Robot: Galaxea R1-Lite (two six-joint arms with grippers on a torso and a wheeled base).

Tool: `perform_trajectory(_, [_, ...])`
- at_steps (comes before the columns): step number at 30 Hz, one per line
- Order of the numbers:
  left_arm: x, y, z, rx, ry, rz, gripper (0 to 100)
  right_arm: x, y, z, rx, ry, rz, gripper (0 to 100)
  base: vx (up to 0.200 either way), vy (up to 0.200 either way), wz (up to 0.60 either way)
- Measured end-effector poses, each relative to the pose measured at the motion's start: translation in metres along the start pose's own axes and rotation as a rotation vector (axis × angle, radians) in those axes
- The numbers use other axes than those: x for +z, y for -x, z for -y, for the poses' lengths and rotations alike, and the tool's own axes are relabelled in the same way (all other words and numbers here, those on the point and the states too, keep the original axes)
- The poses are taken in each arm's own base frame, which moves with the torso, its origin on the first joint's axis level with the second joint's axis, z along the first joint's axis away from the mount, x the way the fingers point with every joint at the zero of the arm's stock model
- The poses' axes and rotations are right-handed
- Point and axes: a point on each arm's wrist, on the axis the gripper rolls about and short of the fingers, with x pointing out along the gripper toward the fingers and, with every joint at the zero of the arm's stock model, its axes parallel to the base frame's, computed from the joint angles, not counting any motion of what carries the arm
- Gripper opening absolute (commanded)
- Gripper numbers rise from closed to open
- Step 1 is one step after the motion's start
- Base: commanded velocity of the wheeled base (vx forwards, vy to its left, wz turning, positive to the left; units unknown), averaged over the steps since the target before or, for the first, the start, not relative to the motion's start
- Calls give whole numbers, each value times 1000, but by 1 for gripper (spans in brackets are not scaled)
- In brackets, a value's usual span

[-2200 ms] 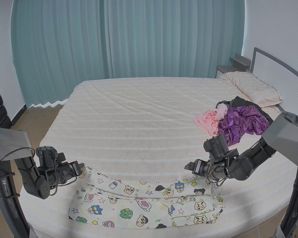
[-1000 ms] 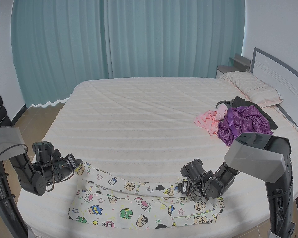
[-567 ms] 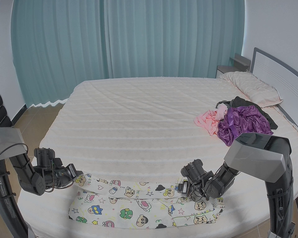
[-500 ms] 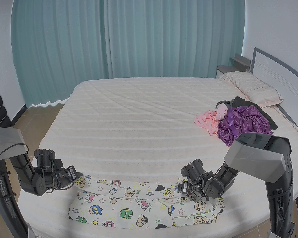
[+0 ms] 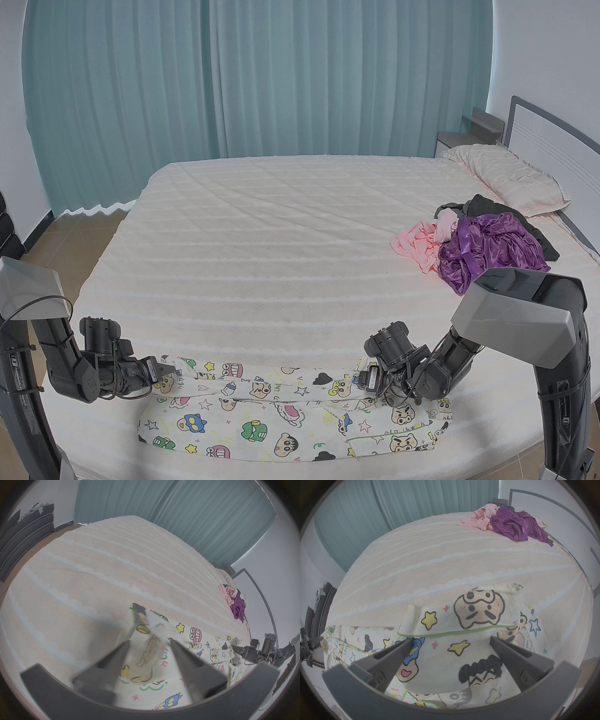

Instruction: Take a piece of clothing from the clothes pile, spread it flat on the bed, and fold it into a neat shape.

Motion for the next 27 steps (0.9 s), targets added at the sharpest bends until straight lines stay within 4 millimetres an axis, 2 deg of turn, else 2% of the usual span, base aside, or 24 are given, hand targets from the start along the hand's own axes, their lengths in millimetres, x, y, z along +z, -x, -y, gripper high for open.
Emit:
perform_trajectory(7, [3,-1,-1,-9,6,17,100,-1,0,1,-2,1,-2,100,0,0,0])
perform_trajectory(17, [17,11,11,-44,-18,66,100,-1,1,1,-1,2,-2,100,0,0,0])
perform_trajectory(27, [10,4,17,-56,-56,33,100,-1,1,1,-1,2,-2,100,0,0,0])
